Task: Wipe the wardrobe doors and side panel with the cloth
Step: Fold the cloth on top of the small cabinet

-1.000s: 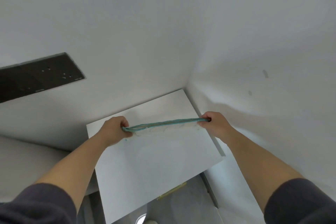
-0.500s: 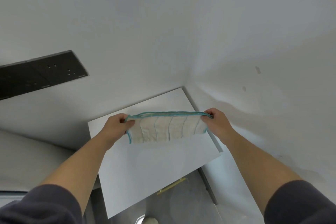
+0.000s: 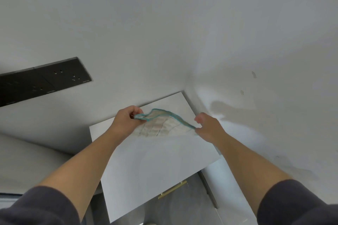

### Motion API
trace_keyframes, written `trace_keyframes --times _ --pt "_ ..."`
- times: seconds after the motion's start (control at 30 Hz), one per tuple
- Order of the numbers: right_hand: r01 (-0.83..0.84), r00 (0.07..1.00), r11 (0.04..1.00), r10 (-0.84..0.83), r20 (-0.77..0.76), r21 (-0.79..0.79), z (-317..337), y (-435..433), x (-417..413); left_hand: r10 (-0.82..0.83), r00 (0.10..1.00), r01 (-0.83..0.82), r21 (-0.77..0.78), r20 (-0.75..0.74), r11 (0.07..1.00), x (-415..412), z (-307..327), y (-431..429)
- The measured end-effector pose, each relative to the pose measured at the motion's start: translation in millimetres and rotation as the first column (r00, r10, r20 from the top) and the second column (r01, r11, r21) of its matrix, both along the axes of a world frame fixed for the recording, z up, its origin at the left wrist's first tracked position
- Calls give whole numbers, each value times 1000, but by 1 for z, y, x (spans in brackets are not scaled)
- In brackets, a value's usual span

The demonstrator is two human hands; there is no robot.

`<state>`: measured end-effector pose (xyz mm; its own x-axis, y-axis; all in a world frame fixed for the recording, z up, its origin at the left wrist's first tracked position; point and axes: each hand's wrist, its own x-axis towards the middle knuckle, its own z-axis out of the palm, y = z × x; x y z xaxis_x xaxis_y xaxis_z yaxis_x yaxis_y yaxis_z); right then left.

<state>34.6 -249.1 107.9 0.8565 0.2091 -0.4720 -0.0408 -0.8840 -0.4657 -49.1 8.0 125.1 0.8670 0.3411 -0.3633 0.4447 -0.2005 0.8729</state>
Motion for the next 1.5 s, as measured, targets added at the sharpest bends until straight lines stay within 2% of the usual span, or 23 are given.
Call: trace_keyframes --times 0.13,0.23,0.4,0.47,0.57,0.7,0.8,1.07,1.33,1.5 --pt "-158 987 945 158 24 286 17 30 -14 -146 989 146 25 10 989 8 8 -17" --pt "-226 974 906 222 51 357 30 55 -17 -181 983 179 77 15 981 16 15 -25" --pt "-143 987 877 93 130 460 43 68 -9 -155 987 148 162 35 976 26 28 -25" --pt "-137 987 886 82 141 443 50 67 -5 -165 986 155 192 37 969 28 32 -25" --pt "-207 974 906 154 168 370 54 65 0 -193 980 179 210 50 961 28 33 -26" --pt "-125 986 905 67 156 406 51 61 3 -221 975 210 218 25 953 24 26 -25" --pt "-116 988 902 61 144 416 51 53 1 -233 972 224 260 6 939 21 22 -23" --pt "-279 940 885 174 293 373 51 40 3 -346 936 300 369 63 880 25 30 -33" --pt "-409 858 895 312 408 175 52 31 10 -481 873 408 424 77 809 23 29 -36" --pt "-314 909 900 192 371 302 54 31 8 -465 886 405 487 2 774 21 24 -35"
